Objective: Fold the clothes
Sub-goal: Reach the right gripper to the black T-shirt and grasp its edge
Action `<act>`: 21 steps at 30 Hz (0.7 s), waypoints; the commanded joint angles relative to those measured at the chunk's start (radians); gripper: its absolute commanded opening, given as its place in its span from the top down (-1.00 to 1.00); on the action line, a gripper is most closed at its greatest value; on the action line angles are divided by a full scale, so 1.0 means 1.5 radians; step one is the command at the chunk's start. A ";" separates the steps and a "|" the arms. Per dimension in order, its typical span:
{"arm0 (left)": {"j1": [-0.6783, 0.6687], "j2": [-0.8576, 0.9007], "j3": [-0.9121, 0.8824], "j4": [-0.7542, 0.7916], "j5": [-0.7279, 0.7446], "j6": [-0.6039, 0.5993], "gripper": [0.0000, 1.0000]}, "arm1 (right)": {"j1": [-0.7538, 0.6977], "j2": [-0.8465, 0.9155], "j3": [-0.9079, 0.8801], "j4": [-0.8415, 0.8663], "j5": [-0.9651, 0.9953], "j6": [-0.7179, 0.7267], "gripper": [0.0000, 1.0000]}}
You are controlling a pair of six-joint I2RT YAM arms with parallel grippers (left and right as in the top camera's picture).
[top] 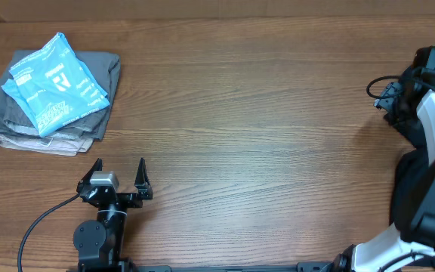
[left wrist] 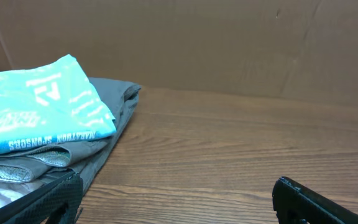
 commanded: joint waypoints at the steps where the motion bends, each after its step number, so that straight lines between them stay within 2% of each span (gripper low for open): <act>1: -0.004 -0.008 -0.004 0.001 -0.006 0.013 -1.00 | -0.007 0.031 0.006 0.039 0.026 0.019 -0.40; 13: -0.004 -0.008 -0.004 0.001 -0.006 0.013 -1.00 | -0.007 0.129 -0.002 0.158 0.061 0.036 -0.47; 21: -0.004 -0.008 -0.004 0.001 -0.006 0.013 -0.99 | -0.007 0.181 -0.002 0.195 0.061 0.037 -0.53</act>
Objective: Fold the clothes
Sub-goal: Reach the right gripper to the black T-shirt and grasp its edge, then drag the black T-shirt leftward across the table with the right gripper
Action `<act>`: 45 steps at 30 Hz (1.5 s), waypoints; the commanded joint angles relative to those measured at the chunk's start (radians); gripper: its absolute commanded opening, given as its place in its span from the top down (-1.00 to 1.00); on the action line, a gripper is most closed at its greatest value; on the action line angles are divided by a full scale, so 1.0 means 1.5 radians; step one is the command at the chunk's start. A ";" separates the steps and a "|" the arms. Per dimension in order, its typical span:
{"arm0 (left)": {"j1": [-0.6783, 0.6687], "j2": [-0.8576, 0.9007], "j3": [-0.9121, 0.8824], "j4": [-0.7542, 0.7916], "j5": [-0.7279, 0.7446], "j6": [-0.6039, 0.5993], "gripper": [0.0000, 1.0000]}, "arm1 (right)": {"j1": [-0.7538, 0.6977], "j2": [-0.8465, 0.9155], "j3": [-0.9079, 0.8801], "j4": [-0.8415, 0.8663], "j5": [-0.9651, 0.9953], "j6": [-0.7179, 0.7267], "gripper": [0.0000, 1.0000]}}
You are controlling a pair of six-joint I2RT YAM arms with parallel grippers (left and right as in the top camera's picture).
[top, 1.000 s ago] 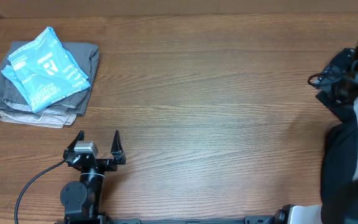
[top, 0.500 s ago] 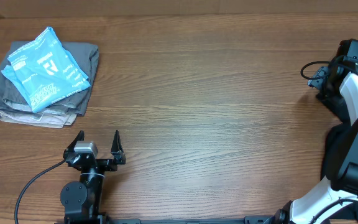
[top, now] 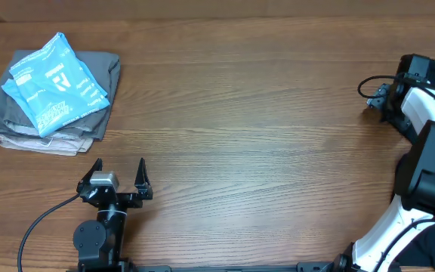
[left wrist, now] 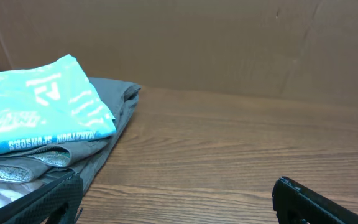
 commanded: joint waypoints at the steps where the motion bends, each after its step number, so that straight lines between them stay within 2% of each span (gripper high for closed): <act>1: -0.004 -0.008 -0.004 0.001 -0.006 0.013 -1.00 | -0.003 0.018 -0.001 0.012 0.012 0.004 -0.53; 8: -0.004 -0.008 -0.004 0.001 -0.006 0.013 -0.99 | -0.007 0.025 -0.003 0.019 0.031 0.004 -0.50; 19: -0.004 -0.008 -0.004 0.000 -0.006 0.013 -1.00 | -0.010 0.026 -0.005 0.018 0.041 0.004 0.07; 22: -0.004 -0.008 -0.004 0.001 -0.006 0.013 -1.00 | -0.010 0.026 -0.005 0.016 0.041 0.004 0.35; 26: -0.004 -0.008 -0.004 0.001 -0.006 0.013 -0.99 | -0.010 0.026 -0.005 0.012 0.041 0.004 0.92; 33: -0.004 -0.008 -0.004 0.001 -0.006 0.012 -0.99 | -0.010 0.010 0.021 0.001 0.038 0.003 0.93; 40: -0.004 -0.008 -0.004 0.001 -0.006 0.013 -0.99 | -0.010 -0.092 0.185 -0.154 0.038 -0.006 0.93; 45: -0.004 -0.008 -0.004 0.001 -0.006 0.013 -0.99 | -0.011 -0.155 0.303 -0.249 0.041 -0.054 0.93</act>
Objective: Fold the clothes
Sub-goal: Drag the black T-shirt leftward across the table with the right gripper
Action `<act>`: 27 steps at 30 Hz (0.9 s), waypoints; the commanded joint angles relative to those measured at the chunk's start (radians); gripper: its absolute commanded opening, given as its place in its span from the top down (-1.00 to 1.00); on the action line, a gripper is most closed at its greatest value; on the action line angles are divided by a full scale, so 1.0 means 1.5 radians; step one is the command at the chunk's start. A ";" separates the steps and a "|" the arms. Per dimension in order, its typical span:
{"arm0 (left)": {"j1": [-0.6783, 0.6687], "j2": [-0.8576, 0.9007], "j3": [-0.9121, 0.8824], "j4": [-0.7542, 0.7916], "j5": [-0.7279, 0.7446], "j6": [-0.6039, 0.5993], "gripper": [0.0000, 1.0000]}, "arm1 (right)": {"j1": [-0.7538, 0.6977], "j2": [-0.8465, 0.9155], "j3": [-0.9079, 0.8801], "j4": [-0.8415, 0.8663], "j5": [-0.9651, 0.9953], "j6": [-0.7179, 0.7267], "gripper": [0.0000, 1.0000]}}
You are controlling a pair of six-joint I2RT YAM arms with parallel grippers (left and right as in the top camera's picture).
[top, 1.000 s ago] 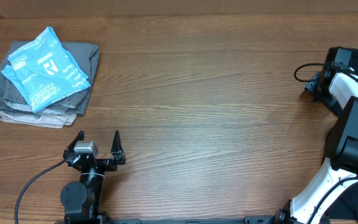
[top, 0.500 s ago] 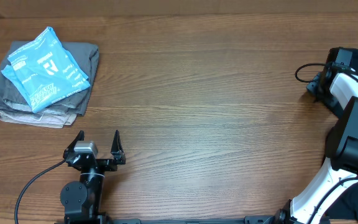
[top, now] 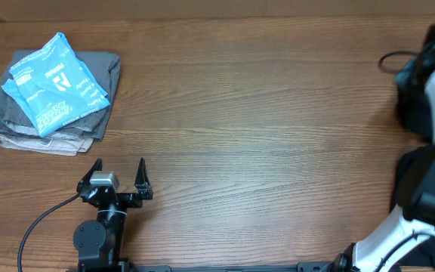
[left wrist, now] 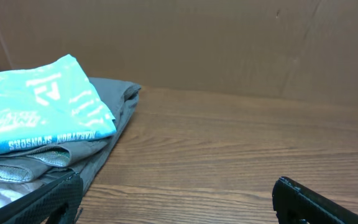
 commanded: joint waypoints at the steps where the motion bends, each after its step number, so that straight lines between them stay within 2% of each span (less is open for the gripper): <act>1: -0.004 -0.008 -0.004 0.000 -0.006 0.013 -1.00 | -0.004 -0.075 0.092 -0.040 0.009 -0.036 0.93; 3: -0.004 -0.008 -0.004 0.000 -0.006 0.013 -1.00 | -0.006 -0.082 0.140 -0.084 0.003 -0.043 0.93; 6: -0.004 -0.008 -0.004 0.000 -0.006 0.013 -1.00 | -0.006 -0.083 0.208 -0.149 -0.064 -0.096 0.93; 9: -0.004 -0.008 -0.004 0.000 -0.006 0.013 -1.00 | -0.006 -0.083 0.255 -0.196 -0.134 -0.109 0.93; 16: -0.004 -0.008 -0.004 0.000 -0.006 0.013 -1.00 | 0.008 -0.083 0.304 -0.235 -0.385 -0.108 0.93; 20: -0.004 -0.008 -0.004 0.000 -0.006 0.013 -1.00 | 0.021 -0.083 0.324 -0.244 -0.419 -0.103 0.93; 27: -0.005 -0.008 -0.004 0.000 -0.006 0.013 -1.00 | 0.037 -0.083 0.438 -0.284 -0.486 -0.059 0.93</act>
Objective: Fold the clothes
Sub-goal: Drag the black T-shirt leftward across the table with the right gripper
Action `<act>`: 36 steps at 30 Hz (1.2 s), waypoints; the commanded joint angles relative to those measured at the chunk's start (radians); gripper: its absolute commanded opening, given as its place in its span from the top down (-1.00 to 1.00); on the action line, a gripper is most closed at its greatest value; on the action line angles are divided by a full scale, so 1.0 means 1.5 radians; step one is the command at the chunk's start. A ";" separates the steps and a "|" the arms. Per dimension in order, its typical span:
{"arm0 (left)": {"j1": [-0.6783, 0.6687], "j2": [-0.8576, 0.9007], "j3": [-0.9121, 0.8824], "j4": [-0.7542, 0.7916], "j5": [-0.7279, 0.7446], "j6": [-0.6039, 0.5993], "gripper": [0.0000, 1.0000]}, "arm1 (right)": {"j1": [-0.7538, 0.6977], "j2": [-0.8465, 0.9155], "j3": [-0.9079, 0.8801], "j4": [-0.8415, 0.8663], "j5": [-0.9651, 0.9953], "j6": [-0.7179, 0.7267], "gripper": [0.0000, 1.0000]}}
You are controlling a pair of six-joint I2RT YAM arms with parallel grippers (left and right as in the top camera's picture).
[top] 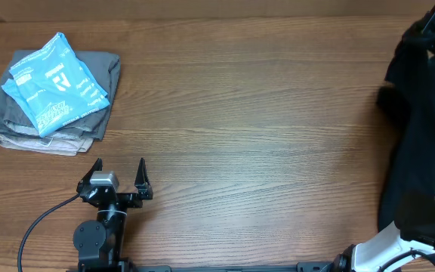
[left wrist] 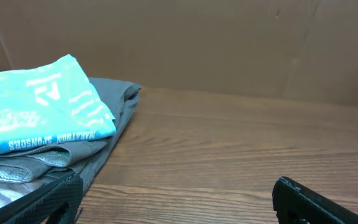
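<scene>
A stack of folded clothes lies at the table's far left: a light blue printed shirt (top: 55, 83) (left wrist: 36, 112) on top of grey garments (top: 103, 72) (left wrist: 115, 102). My left gripper (top: 119, 177) (left wrist: 176, 200) rests open near the front edge, below the stack, with nothing between its fingers. At the right edge a large black garment (top: 421, 136) hangs down from my raised right arm. The cloth hides the right fingers.
The brown wooden table (top: 263, 113) stretches between the stack and the black garment. A brown wall (left wrist: 229, 43) stands behind its far edge. The left arm's cable (top: 40, 219) trails toward the front left.
My right arm, which was bare at the right edge, now has a big black garment hanging from it over the table's right side. The left gripper and the stack are unchanged.
My right arm was bent at the right edge with nothing in view in it, shifted slightly inward, then reached toward the far right corner. Now a black garment hangs from it. The left gripper stayed open by the folded stack throughout.
</scene>
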 commanded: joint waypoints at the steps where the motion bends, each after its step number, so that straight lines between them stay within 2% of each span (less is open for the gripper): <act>1: -0.004 -0.008 -0.004 0.001 -0.006 0.013 -0.99 | 0.026 -0.008 0.064 0.004 -0.078 0.034 0.93; 4: -0.004 -0.008 -0.004 0.001 -0.006 0.013 -1.00 | 0.084 -0.007 0.067 0.006 -0.084 0.057 0.93; 11: -0.004 -0.008 -0.004 0.001 -0.006 0.013 -0.99 | 0.293 0.036 0.064 0.063 -0.062 0.124 0.93; 20: -0.004 -0.008 -0.004 0.001 -0.006 0.013 -0.99 | 0.514 0.184 0.063 0.113 0.007 0.143 0.92; 28: -0.004 -0.008 -0.004 0.001 -0.006 0.013 -0.99 | 0.617 0.323 0.063 0.180 0.007 0.143 0.92; 36: -0.004 -0.008 -0.004 0.001 -0.006 0.013 -0.99 | 0.653 0.370 0.060 0.245 0.012 0.143 0.92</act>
